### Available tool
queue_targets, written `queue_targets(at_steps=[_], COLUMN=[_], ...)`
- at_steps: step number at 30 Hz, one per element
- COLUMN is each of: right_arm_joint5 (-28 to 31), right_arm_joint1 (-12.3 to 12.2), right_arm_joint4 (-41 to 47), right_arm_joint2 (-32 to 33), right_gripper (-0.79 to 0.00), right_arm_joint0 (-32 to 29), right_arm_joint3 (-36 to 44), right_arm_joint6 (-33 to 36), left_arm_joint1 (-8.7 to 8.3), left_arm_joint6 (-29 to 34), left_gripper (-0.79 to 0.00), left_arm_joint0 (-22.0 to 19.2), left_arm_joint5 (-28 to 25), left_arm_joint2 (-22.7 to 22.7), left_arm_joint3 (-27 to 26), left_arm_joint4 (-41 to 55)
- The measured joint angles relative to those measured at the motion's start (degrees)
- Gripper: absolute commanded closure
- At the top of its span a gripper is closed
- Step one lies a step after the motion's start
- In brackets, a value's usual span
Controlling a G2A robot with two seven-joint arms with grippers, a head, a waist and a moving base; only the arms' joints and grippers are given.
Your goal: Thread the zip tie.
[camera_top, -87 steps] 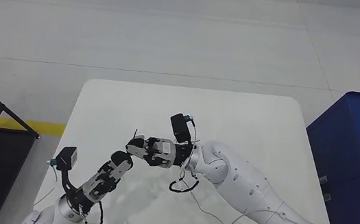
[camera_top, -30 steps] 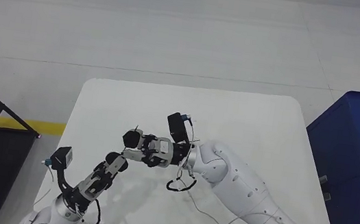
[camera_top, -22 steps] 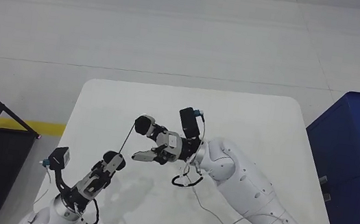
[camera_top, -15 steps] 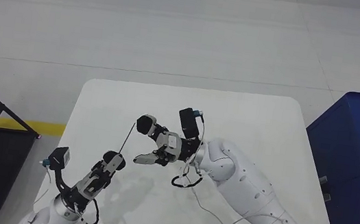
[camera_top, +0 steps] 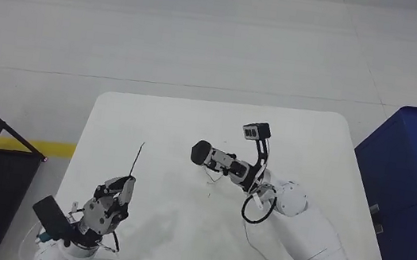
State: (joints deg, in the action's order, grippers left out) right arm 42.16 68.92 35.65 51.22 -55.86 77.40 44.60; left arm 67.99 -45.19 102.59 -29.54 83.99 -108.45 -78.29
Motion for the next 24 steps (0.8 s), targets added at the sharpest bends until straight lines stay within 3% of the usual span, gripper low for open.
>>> queue_targets(at_steps=[24], right_arm_joint5=[0.0], right_arm_joint1=[0.0], right_arm_joint4=[-1.3], right_arm_joint2=[-0.1], right_gripper=[-0.785], right_arm_joint0=[0.1], right_arm_joint3=[-0.1], right_arm_joint6=[-0.4], left_arm_joint1=[0.00], left_arm_joint6=[1.9], left_gripper=[0.000], left_arm_joint0=[0.0], left_arm_joint5=[-0.1], left_arm_joint2=[0.1], left_arm_joint3=[0.0], left_arm_joint4=[2.0])
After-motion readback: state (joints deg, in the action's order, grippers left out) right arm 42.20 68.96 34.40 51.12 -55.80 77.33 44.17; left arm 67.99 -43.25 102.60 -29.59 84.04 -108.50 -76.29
